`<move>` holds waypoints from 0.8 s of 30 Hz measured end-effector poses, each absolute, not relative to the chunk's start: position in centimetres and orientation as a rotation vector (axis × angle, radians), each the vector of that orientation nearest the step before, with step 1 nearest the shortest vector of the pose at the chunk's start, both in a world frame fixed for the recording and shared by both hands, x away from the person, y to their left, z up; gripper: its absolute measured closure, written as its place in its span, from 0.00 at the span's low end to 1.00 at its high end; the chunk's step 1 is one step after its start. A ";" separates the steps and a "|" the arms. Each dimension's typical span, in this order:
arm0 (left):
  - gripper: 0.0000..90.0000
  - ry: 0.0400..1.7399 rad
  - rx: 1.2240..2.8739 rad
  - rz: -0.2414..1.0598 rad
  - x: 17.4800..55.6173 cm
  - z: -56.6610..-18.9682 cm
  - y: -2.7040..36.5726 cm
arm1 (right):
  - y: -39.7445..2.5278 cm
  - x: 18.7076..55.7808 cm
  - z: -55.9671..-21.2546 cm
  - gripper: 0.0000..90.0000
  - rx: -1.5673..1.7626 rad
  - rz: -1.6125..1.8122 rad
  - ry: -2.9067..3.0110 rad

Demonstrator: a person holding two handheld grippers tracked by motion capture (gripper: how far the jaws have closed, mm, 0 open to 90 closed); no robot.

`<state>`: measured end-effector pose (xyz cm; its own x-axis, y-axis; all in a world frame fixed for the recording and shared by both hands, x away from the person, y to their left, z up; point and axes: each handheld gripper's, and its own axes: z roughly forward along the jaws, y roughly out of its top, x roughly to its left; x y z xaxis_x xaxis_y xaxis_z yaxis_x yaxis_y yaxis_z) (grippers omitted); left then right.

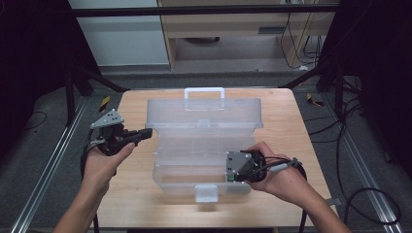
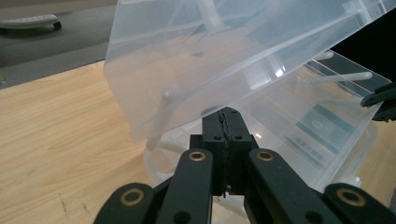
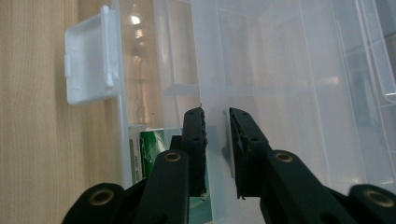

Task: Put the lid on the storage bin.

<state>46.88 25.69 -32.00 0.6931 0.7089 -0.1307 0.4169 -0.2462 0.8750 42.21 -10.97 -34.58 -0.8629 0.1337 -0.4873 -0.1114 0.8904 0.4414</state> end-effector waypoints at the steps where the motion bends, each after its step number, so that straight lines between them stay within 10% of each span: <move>1: 1.00 0.877 1.882 0.359 46.8 -32.1 25.7 | -11.0 42.2 -34.6 0.81 0.024 0.642 2.536; 24: 0.99 0.857 1.907 0.343 45.3 -33.5 25.6 | -11.8 40.6 -33.8 0.74 0.114 0.744 2.485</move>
